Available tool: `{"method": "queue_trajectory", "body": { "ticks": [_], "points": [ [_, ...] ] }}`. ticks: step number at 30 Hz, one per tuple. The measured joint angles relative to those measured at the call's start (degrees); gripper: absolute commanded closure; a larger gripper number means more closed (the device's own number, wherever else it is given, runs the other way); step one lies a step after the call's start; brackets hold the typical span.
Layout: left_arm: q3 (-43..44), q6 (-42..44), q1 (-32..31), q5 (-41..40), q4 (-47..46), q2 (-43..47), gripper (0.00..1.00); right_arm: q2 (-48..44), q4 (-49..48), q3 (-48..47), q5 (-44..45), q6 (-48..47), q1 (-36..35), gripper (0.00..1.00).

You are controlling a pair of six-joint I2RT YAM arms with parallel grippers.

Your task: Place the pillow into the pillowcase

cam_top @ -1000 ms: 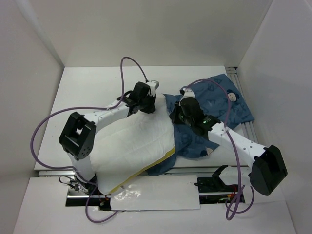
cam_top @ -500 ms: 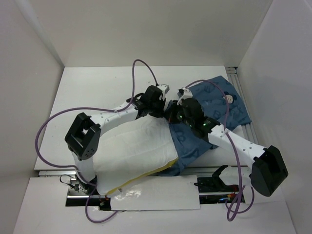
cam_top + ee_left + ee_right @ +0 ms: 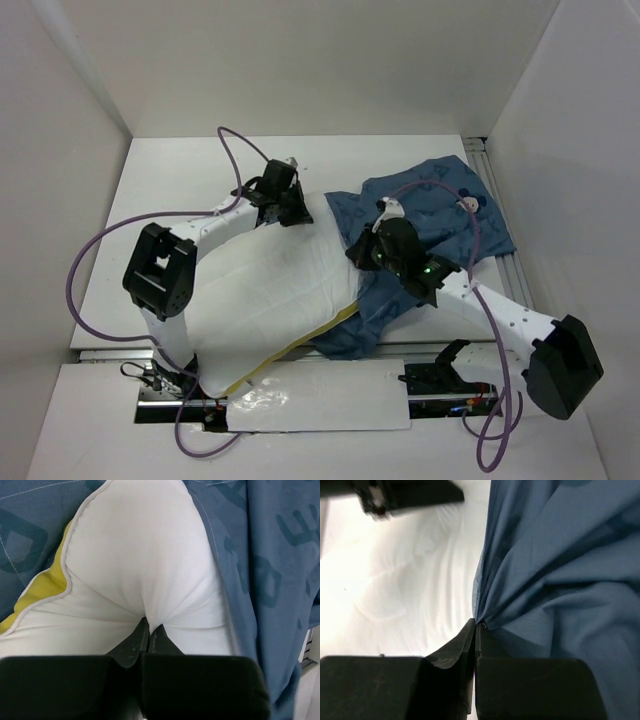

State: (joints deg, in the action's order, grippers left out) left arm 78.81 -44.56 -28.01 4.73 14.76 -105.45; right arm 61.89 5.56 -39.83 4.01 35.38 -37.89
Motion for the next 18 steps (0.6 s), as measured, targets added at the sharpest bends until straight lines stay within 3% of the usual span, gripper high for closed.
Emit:
{"method": "queue_trajectory", "body": {
  "ticks": [5, 9, 10, 11, 14, 18],
  "points": [
    [-0.1, -0.5, -2.3, -0.4, -0.5, 0.1, 1.00, 7.5, 0.7, 0.1, -2.2, -3.0, -1.4, 0.87],
    [-0.6, -0.6, -3.2, -1.2, -1.2, 0.1, 1.00, 11.0, 4.7, -2.2, 0.1, -5.6, -2.8, 0.51],
    [-0.8, -0.6, -3.3, -1.6, -1.4, 0.1, 1.00, 11.0, 6.0, -3.5, 0.7, -6.2, -3.2, 0.30],
    [-1.0, -0.5, -3.4, -2.0, -1.7, 0.1, 1.00, 11.0, 7.2, -5.2, 1.9, -7.1, -3.5, 0.25],
    [-1.9, -0.4, -3.4, -2.7, -3.0, 0.1, 1.00, 11.0, 10.3, -11.6, 6.5, -9.9, -4.1, 0.19],
    [-2.3, 0.7, -3.6, -3.2, -3.6, 0.3, 1.00, 12.0, 11.3, -18.7, 12.2, -13.1, -4.0, 0.21]
  ]
}}
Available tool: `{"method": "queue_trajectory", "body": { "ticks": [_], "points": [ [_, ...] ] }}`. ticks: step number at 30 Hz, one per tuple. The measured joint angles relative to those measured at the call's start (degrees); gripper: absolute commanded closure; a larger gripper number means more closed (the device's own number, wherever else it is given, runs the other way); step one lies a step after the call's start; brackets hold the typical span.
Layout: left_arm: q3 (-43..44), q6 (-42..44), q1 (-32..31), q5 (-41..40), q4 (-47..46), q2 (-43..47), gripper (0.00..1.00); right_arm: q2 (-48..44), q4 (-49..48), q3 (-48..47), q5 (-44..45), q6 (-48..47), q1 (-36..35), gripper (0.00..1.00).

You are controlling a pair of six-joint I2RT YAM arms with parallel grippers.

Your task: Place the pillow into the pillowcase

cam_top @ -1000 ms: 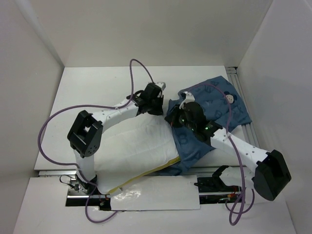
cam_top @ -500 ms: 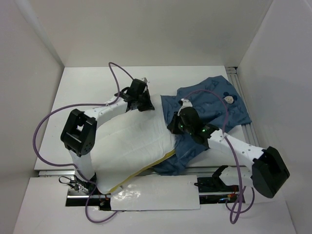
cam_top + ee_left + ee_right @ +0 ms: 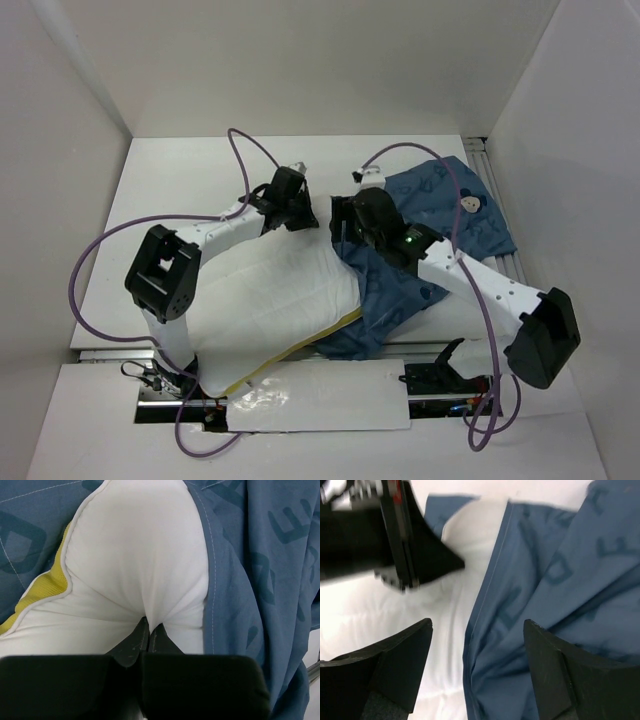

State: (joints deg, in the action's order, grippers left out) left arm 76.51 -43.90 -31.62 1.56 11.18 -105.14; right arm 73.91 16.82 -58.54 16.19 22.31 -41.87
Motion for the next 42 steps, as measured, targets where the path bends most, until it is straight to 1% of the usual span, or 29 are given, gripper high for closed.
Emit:
{"method": "queue_trajectory", "body": {
  "ticks": [2, 3, 6, 7, 8, 10, 13, 17, 19, 23, 24, 30, 35, 36, 37, 38, 39, 40, 41, 42],
  "points": [
    [0.0, 0.5, -0.3, -0.4, -0.1, 0.0, 1.00, 2.4, 0.2, -3.4, 2.4, -0.9, 0.0, 0.22],
    [0.0, 0.7, -0.4, -0.6, -0.1, 0.0, 1.00, 4.5, 0.3, -5.3, 3.7, -1.3, 0.0, 0.22],
    [0.0, 1.4, -0.6, -1.1, -0.1, 0.1, 1.00, 11.9, 1.2, -11.4, 7.0, -2.4, 0.3, 0.27],
    [0.0, 1.6, -0.7, -1.3, -0.2, 0.1, 1.00, 14.7, 1.5, -13.2, 7.4, -2.5, 0.6, 0.32],
    [0.0, 1.7, -0.7, -1.3, -0.2, 0.1, 1.00, 17.4, 2.0, -14.9, 7.9, -2.6, 0.9, 0.35],
    [0.0, 1.7, -0.7, -1.5, -0.2, 0.1, 1.00, 21.1, 2.4, -16.5, 8.3, -2.7, 1.8, 0.35],
    [-0.3, 1.7, -0.8, -1.7, -0.5, 0.2, 1.00, 25.0, 3.4, -16.9, 6.9, -2.7, 4.5, 0.37],
    [-1.3, 1.7, -0.8, -1.6, -1.7, 0.4, 1.00, 26.9, 3.4, -16.7, 4.1, -2.5, 8.5, 0.43],
    [-1.4, 1.7, -0.8, -1.6, -2.1, 0.5, 1.00, 27.1, 3.0, -16.3, 2.2, -2.5, 10.1, 0.45],
    [-1.5, 1.9, -0.8, -1.6, -2.3, 0.5, 1.00, 27.3, 2.0, -15.9, -2.2, -2.8, 12.4, 0.44],
    [-1.6, 1.9, -0.8, -1.5, -2.3, 0.5, 1.00, 27.3, 1.7, -15.9, -3.1, -3.0, 12.5, 0.41],
    [-1.9, 1.9, -0.8, -1.5, -2.7, 0.7, 1.00, 27.3, -1.6, -15.9, -8.5, -4.2, 12.7, 0.38],
    [-1.9, 2.0, -0.8, -1.2, -2.7, 0.7, 1.00, 27.6, -3.8, -15.7, -10.8, -4.6, 12.7, 0.38],
    [-1.9, 2.1, -0.8, -1.2, -2.7, 0.7, 1.00, 28.0, -4.1, -15.7, -11.0, -4.7, 12.7, 0.43],
    [-1.9, 2.2, -0.9, -1.2, -2.7, 0.7, 1.00, 28.5, -4.3, -15.7, -11.1, -4.8, 12.7, 0.65],
    [-1.9, 2.4, -0.9, -1.1, -2.7, 0.7, 1.00, 29.0, -4.4, -15.7, -11.3, -5.2, 12.7, 0.77],
    [-1.9, 3.0, -0.9, -1.1, -2.8, 0.7, 1.00, 29.5, -4.4, -15.7, -11.4, -5.3, 12.7, 0.88],
    [-1.9, 3.3, -0.9, -1.0, -2.8, 0.7, 1.00, 30.1, -4.4, -15.7, -11.5, -5.1, 12.7, 0.97],
    [-2.0, 3.6, -0.9, -0.8, -2.9, 0.7, 1.00, 30.5, -4.3, -15.7, -11.3, -5.0, 12.7, 1.00],
    [-2.1, 4.2, -0.9, -0.7, -3.2, 0.7, 1.00, 30.7, -4.3, -15.7, -11.1, -4.9, 12.7, 1.00]
  ]
}}
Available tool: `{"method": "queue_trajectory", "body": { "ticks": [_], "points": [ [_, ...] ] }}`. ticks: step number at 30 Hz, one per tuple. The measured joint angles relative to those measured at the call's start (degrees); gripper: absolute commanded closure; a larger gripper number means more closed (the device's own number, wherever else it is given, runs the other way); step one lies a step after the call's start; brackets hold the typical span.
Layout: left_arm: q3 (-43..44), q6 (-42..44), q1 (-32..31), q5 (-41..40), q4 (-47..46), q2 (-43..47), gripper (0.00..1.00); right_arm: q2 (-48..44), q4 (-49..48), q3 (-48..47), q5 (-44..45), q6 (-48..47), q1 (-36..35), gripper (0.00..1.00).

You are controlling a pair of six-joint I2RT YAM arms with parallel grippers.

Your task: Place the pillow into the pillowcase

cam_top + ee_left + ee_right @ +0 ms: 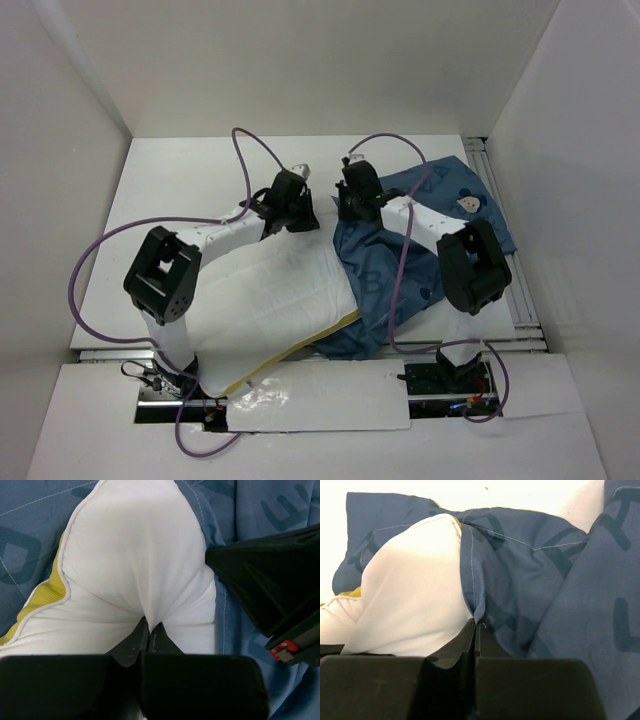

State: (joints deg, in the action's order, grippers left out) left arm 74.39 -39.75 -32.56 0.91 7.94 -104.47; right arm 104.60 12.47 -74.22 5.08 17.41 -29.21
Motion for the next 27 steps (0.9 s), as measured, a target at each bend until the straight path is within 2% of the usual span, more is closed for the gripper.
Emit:
{"method": "queue_trajectory", "body": {
  "ticks": [7, 15, 24, 27],
  "points": [
    [-4.5, 7.0, -0.3, 2.7, -4.8, 2.4, 1.00, -1.1, -0.2, -0.1, -0.8, 0.5, 0.0, 1.00],
    [-10.3, 14.1, -3.4, 9.1, -11.0, 6.4, 1.00, -5.9, -4.9, -0.1, -11.4, 1.2, -0.1, 1.00],
    [-11.4, 15.9, -3.8, 12.1, -13.6, 10.1, 1.00, -11.4, -8.3, 2.6, -21.7, 2.5, -0.2, 1.00],
    [-11.5, 15.5, -3.9, 10.0, -14.0, 12.1, 1.00, -11.5, -8.2, 2.6, -23.0, 2.8, -0.2, 1.00]
  ]
}}
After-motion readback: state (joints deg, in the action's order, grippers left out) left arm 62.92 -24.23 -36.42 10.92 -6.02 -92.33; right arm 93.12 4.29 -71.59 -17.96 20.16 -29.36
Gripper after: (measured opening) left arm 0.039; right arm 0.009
